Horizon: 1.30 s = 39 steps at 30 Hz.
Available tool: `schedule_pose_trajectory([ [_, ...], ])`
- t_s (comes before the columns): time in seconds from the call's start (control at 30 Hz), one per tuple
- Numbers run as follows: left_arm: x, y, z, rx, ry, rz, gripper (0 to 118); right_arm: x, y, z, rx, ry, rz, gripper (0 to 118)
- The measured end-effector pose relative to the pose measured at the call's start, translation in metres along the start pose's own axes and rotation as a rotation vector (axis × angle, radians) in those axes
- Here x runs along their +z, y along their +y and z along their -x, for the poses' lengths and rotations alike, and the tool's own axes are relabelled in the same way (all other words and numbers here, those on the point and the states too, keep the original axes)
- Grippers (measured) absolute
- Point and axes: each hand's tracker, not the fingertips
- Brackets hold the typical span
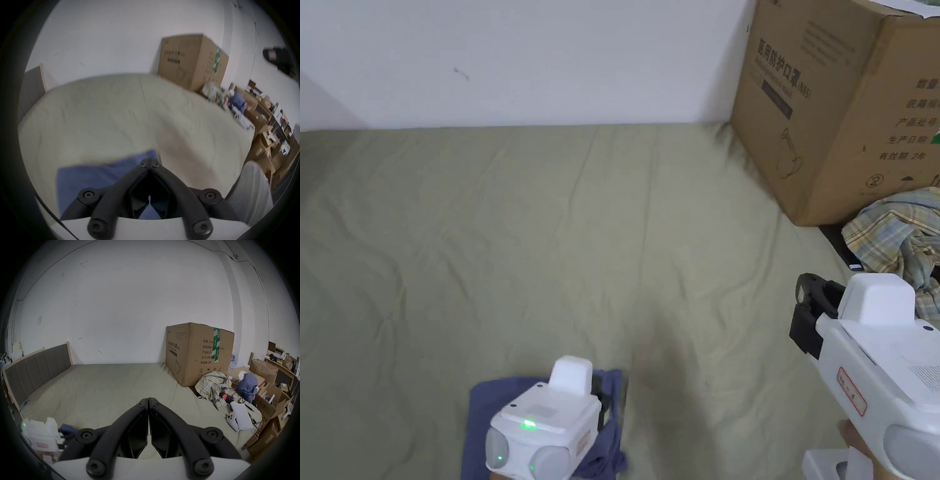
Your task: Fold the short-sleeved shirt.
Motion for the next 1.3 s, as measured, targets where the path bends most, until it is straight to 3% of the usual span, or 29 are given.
schedule_pose_trajectory([
  [0.2, 0.077, 0.069, 0.032, -0.004, 0.074, -0.249, 0, 0.006, 0.015, 0.020, 0.007, 0.037, -0.051, 0],
  [0.37, 0.132, 0.107, 0.066, -0.067, 0.240, -0.417, 0, 0.005, 0.026, 0.041, 0.012, 0.066, -0.092, 0],
  [0.53, 0.176, 0.123, 0.102, -0.031, 0.357, -0.521, 0, 0.004, 0.034, 0.064, 0.014, 0.090, -0.140, 0],
  [1.0, 0.217, 0.105, 0.150, 0.047, 0.460, -0.554, 0, -0.003, 0.035, 0.109, 0.031, 0.141, -0.191, 0],
  [1.3, 0.224, 0.092, 0.157, 0.059, 0.463, -0.533, 0, -0.069, -0.068, 0.182, 0.097, 0.236, 0.052, 0],
])
